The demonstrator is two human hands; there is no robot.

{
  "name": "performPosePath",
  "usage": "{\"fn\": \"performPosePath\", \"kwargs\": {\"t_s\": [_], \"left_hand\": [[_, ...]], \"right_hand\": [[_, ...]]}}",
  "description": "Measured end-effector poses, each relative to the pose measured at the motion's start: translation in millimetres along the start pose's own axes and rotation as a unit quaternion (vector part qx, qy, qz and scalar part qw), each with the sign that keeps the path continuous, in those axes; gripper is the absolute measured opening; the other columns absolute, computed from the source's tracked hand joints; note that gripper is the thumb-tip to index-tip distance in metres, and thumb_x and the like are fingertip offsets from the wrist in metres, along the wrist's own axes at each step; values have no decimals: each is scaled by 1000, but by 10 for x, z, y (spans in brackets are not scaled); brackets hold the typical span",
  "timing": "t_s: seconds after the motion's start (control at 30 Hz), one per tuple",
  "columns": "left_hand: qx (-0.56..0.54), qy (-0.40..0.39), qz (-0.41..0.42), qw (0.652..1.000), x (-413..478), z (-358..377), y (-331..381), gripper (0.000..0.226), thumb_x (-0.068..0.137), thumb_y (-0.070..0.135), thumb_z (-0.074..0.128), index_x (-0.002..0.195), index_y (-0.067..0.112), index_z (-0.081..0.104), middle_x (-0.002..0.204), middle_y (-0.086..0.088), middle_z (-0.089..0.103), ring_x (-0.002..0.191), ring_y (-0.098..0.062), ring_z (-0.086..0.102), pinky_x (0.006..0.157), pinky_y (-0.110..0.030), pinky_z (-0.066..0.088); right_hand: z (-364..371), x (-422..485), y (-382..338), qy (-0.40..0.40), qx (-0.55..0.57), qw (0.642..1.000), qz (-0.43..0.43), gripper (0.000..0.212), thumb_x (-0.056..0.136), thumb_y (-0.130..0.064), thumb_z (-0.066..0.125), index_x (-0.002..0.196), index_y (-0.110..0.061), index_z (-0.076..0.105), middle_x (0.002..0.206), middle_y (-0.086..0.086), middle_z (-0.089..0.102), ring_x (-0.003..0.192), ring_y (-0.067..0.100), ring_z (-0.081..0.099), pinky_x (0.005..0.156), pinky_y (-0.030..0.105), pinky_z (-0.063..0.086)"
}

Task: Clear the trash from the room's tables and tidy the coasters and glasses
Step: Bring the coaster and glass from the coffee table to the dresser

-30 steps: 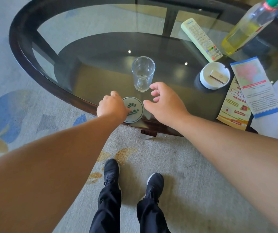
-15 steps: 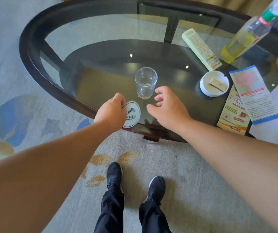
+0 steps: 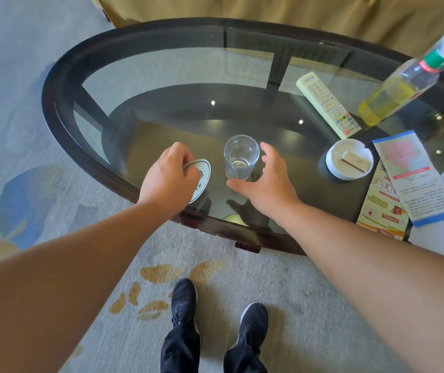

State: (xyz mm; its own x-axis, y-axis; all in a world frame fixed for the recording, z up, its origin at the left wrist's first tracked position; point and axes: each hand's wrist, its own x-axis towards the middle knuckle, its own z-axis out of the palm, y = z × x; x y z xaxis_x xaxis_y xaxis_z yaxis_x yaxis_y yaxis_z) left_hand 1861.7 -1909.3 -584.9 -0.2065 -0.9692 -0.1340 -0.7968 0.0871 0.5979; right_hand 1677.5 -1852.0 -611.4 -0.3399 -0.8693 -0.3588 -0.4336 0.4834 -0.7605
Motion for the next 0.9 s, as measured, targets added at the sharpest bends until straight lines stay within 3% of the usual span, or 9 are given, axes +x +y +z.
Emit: {"fn": "performPosePath", "kwargs": {"t_s": [0.27,0.4,0.53,0.77,0.9], "left_hand": [[-14,-7,-5,1000,107,129,-55,2,81,22,46,82,21,46,82,8,53,74,-12,52,59,-31,42],[-15,-6,-4,1000,154,153,-78,2,80,22,47,82,20,46,80,8,53,73,-11,52,58,-28,41],[-12,-6,-5,1000,184,161,-79,3,80,21,47,82,20,47,81,7,54,73,-13,52,59,-30,42],[-13,-3,1,1000,177,96,-8,2,81,20,48,83,20,47,83,8,52,75,-15,52,60,-32,45],[-12,-2,9,1000,134,-70,155,2,84,20,50,85,20,48,83,5,57,77,-19,56,60,-35,48]], "right_hand": [[104,225,90,-4,94,996,-4,101,61,-40,87,142,-35,26,146,-8,33,131,11,37,107,39,36],[164,280,66,-5,125,992,-28,91,59,-33,89,134,-31,37,136,-5,45,123,12,46,103,40,41],[204,303,51,0,132,991,-34,78,62,-30,87,123,-38,40,128,-14,48,115,6,49,99,35,43],[107,289,21,-14,80,996,-43,71,68,-34,81,126,-36,40,121,-16,50,103,8,53,87,28,45],[-136,169,-124,-12,75,996,-45,71,68,-36,80,126,-37,40,125,-17,50,106,4,52,89,29,46]]}}
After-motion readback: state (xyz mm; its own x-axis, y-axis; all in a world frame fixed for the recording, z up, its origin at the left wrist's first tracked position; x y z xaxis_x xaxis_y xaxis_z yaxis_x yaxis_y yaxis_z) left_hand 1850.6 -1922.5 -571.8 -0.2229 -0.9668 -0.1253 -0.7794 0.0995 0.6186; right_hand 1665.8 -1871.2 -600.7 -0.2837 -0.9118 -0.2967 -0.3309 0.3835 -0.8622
